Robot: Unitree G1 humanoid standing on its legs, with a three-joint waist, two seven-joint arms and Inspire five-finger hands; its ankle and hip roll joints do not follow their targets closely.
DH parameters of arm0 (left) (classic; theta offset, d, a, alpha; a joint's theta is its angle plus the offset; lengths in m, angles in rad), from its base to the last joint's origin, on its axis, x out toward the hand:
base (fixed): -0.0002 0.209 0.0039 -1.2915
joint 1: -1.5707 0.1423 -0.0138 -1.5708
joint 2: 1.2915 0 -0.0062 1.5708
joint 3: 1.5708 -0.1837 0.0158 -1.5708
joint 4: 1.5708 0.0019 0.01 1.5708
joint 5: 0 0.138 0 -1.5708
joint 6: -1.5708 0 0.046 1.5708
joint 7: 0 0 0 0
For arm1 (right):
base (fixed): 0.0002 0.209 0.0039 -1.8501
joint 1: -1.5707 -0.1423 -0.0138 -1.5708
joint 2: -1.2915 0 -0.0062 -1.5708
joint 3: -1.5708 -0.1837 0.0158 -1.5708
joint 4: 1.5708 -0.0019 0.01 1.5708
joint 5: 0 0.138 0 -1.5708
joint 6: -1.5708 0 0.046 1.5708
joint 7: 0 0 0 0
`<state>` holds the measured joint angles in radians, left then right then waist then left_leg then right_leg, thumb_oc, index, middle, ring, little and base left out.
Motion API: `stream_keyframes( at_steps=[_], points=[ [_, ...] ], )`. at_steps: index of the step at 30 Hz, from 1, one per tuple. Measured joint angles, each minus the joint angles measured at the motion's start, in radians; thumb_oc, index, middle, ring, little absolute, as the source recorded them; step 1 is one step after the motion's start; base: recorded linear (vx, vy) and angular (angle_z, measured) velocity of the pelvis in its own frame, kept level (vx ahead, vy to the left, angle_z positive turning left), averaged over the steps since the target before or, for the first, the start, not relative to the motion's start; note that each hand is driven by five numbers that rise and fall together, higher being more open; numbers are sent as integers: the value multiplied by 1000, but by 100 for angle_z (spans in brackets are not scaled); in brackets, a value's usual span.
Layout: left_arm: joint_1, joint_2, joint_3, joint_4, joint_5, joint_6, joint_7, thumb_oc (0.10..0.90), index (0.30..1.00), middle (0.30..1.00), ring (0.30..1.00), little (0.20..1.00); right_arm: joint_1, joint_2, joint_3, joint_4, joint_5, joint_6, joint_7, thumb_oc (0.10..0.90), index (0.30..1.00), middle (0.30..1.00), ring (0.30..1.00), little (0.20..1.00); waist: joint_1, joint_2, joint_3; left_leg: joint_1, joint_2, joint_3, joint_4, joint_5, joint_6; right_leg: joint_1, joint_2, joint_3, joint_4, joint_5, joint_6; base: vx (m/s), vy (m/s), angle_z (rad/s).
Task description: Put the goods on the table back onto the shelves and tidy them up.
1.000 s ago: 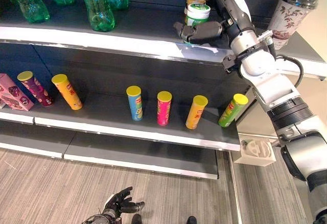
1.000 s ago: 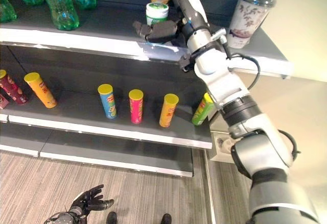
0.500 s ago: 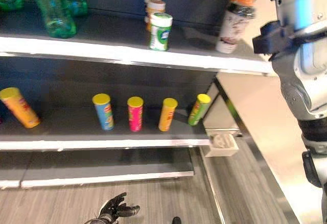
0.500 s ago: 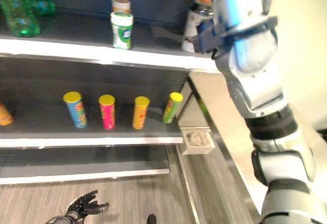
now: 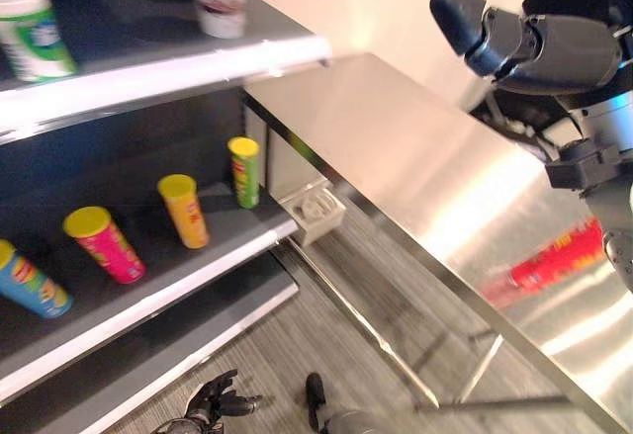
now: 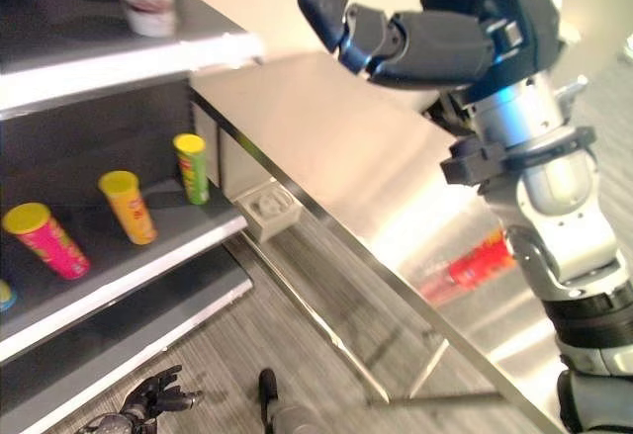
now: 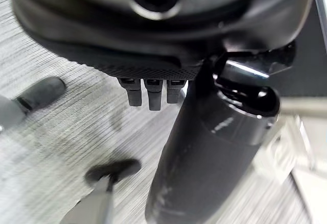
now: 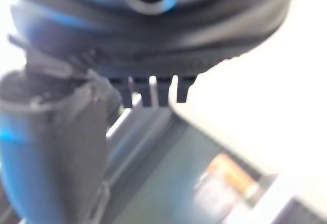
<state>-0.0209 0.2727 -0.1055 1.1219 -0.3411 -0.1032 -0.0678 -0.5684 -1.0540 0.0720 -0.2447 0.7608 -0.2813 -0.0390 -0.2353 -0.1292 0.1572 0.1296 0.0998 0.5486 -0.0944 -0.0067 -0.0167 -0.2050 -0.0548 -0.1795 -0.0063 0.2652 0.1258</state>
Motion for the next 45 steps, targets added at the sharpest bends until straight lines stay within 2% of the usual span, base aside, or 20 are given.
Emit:
stream_keyframes(
  at_steps=[1,2,3,4,5,7,10,13,16,20,25,28,30,31,34,35,36,37,38,45],
  points=[
    [38,-3,-14,-77,1,3,14,800,900,900,900,900,7,-34,-2,8,-1,13,-17,800,900,900,900,900,12,40,5,0,39,21,-2,9,-15,1,-13,-96,88,-75,1,-52,-95,-13],
    [59,-1,-23,-127,3,1,14,800,900,900,900,900,6,-70,-3,9,-1,17,-21,800,900,900,900,900,25,64,6,-3,54,30,-1,10,-18,4,-21,-129,114,-93,11,-28,-71,-49],
    [99,8,-52,-231,15,-8,3,800,900,900,900,900,3,-194,-22,25,-9,17,-25,800,900,900,900,900,62,113,10,1,92,45,6,31,-50,40,-71,-206,142,-124,44,-27,-141,-42],
    [108,14,-51,-245,22,-10,-2,800,900,900,900,900,0,-221,-35,36,-11,17,-26,800,900,900,900,900,77,109,8,10,95,44,6,36,-58,88,-97,-220,116,-132,51,-17,-103,-24],
    [103,29,-49,-236,27,-2,4,800,900,900,900,900,4,-215,-59,48,-11,17,-35,800,900,900,900,900,82,91,6,17,95,36,6,46,-82,134,-70,-177,55,-152,14,13,-118,-14],
    [90,46,-45,-224,28,1,11,800,900,900,900,900,26,-189,-114,81,-14,16,-52,800,900,900,900,900,102,71,10,8,127,44,21,32,-74,143,-30,-135,17,-154,-33,64,-135,-40],
    [76,20,-50,-205,29,2,-6,800,900,900,900,900,64,-191,-169,124,-11,27,-59,800,900,900,900,900,75,51,-1,25,108,59,3,47,-104,184,-2,-113,-87,-131,-64,-9,-112,-36],
    [59,10,-50,-177,30,3,-9,800,900,900,900,900,73,-191,-176,164,10,25,-70,800,900,900,900,900,41,26,-12,43,113,76,4,48,-110,181,10,-86,-87,-128,-69,12,-132,-33],
    [62,1,-50,-176,43,1,-11,800,900,900,900,900,220,-190,-271,155,72,20,-43,800,900,900,900,900,17,8,-45,57,116,74,4,53,-120,187,14,-64,-88,-128,-69,26,-198,-17],
    [55,-1,-49,-176,70,1,-13,800,900,900,900,900,311,-181,-336,150,152,12,17,800,900,900,900,900,3,20,-58,57,123,67,4,53,-120,190,14,-64,-88,-129,-69,2,-160,3],
    [70,-3,-50,-148,85,1,-15,800,900,900,900,900,411,-136,-361,152,210,11,74,800,900,900,900,900,1,58,-79,53,132,56,11,57,-131,191,29,-64,-87,-143,-60,9,-211,4],
    [86,20,-40,-135,109,1,-18,800,900,900,900,900,471,-125,-343,148,209,50,128,800,900,900,900,900,24,54,-74,-18,204,38,210,14,-149,191,45,-56,-91,-158,-81,-66,-262,-13],
    [93,52,-37,-137,108,0,-24,800,900,900,900,900,471,-65,-336,139,208,53,143,800,900,900,900,900,71,8,-53,-68,248,-24,385,13,-148,202,52,-17,-93,-154,-120,-91,26,-74],
    [104,56,-52,-144,108,-1,-25,800,900,900,900,900,442,-54,-305,136,198,48,143,800,900,900,900,900,108,-15,-49,-111,163,-266,351,-48,-167,184,47,61,-90,-133,-131,25,41,-122],
    [95,30,-84,-150,108,-1,-36,800,900,900,900,900,412,-61,-290,135,184,58,143,800,900,900,900,900,104,-4,-13,-129,61,-420,137,-52,-153,149,51,81,-95,-135,-130,74,49,-70],
    [96,17,-93,-150,107,-1,-38,800,900,900,900,900,402,-53,-264,153,175,62,144,800,900,900,900,900,114,0,-11,-116,23,-448,80,-60,-126,142,66,108,-94,-138,-125,61,81,-86],
    [98,12,-91,-152,107,-1,-37,800,900,900,900,900,402,-38,-249,156,167,68,144,800,900,900,900,900,123,4,-9,-108,20,-477,62,-51,-85,139,74,108,-95,-160,-93,117,173,-81],
    [93,13,-88,-152,107,-2,-35,800,900,900,900,900,427,-24,-244,150,149,73,149,800,900,900,900,900,100,9,-12,-106,42,-453,46,-23,-81,134,71,69,-39,-173,-76,133,211,-45],
    [90,12,-86,-147,107,-2,-35,800,900,900,900,900,429,-16,-244,151,142,79,153,800,900,900,900,900,96,3,-16,-78,38,-432,22,-15,-82,148,70,65,-71,-163,-91,90,160,-20],
    [104,-3,-69,-138,108,-2,-33,800,900,900,900,900,422,-17,-233,155,69,89,166,800,900,900,900,900,86,47,-29,-23,33,-389,0,16,-82,193,65,82,-95,-144,-86,38,71,-21]
  ],
)
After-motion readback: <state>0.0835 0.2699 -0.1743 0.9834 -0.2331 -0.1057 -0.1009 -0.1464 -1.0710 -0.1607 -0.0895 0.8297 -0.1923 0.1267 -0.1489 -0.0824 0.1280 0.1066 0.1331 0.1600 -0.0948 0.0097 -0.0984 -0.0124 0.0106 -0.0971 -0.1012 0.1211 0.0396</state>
